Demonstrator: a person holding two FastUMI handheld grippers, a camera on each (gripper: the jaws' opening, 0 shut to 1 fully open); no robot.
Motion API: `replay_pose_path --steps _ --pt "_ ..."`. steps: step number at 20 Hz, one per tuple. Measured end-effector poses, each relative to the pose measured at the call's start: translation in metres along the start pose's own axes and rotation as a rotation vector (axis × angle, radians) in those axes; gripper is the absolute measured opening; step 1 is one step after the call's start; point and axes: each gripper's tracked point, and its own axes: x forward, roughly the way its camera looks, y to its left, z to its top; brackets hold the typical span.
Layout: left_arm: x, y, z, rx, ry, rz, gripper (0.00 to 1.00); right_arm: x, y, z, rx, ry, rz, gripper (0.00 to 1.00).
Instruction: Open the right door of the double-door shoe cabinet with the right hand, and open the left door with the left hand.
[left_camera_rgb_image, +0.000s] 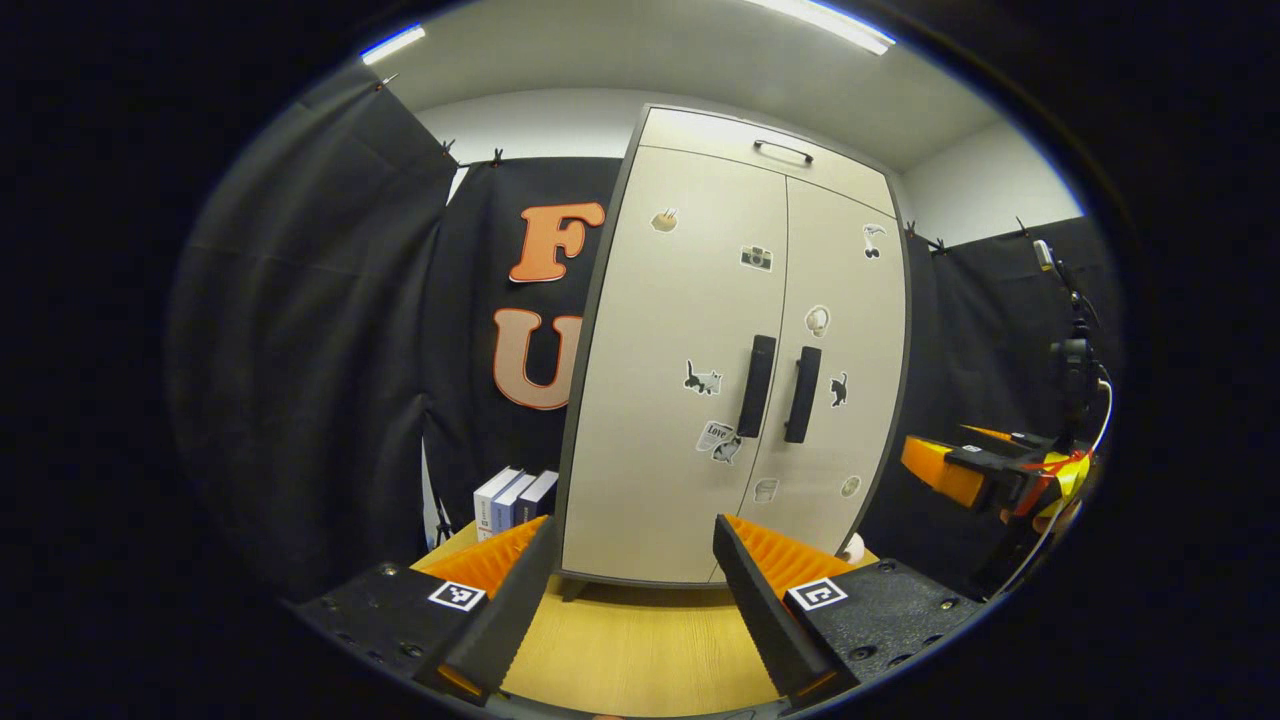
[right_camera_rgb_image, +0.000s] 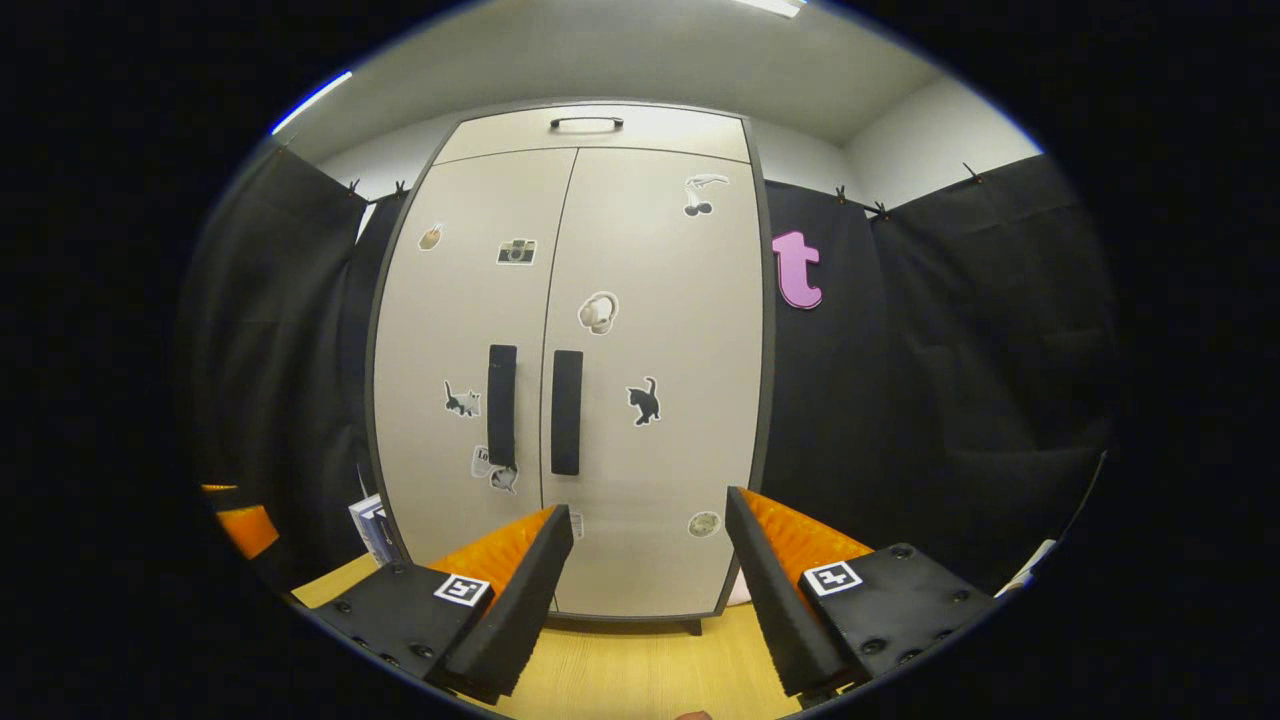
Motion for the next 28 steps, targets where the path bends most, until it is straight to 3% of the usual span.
replay_pose_path --steps 6,7,8,12,16,18,19,21,22,23,24,27,28 --pt "0.006 0.011 -0.005 0.041 0.004 0.018 0.95 0.052 0.033 0.015 0.001 -0.016 0.024 0.98" --pt "0.006 0.014 -0.005 0.05 0.004 0.023 0.95 0.061 0.038 0.016 0.003 -0.008 0.023 0.94" --pt "0.007 0.017 -0.005 0.053 0.002 0.029 0.95 0.069 0.043 0.015 0.0 0.0 0.024 0.98" --pt "0.013 0.027 -0.009 0.03 0.01 0.045 0.95 0.101 0.062 0.012 -0.018 0.027 0.037 0.98" --pt "0.021 0.035 -0.013 0.029 0.018 0.06 0.95 0.128 0.064 0.012 -0.019 0.036 0.026 0.98" --pt "0.025 0.037 -0.014 0.03 0.02 0.06 0.95 0.14 0.066 0.012 -0.005 0.046 0.029 0.93" --pt "0.027 0.038 -0.015 0.027 0.023 0.059 0.95 0.146 0.068 0.01 -0.003 0.053 0.029 0.97" --pt "0.031 0.038 -0.017 0.018 0.028 0.056 0.95 0.158 0.071 0.008 0.0 0.066 0.031 0.86" --pt "0.031 0.039 -0.017 0.016 0.027 0.057 0.95 0.162 0.075 0.006 -0.001 0.074 0.047 0.93" --pt "0.034 0.041 -0.016 0.018 0.027 0.06 0.95 0.167 0.078 0.002 -0.005 0.084 0.052 0.79" --pt "0.035 0.043 -0.017 0.022 0.026 0.065 0.95 0.171 0.08 0.0 -0.003 0.095 0.06 0.8" --pt "0.042 0.047 -0.017 0.023 0.026 0.07 0.95 0.179 0.08 -0.006 0.013 0.116 0.054 0.55" --pt "0.042 0.047 -0.018 0.021 0.029 0.071 0.95 0.18 0.08 -0.008 0.018 0.126 0.053 0.52"
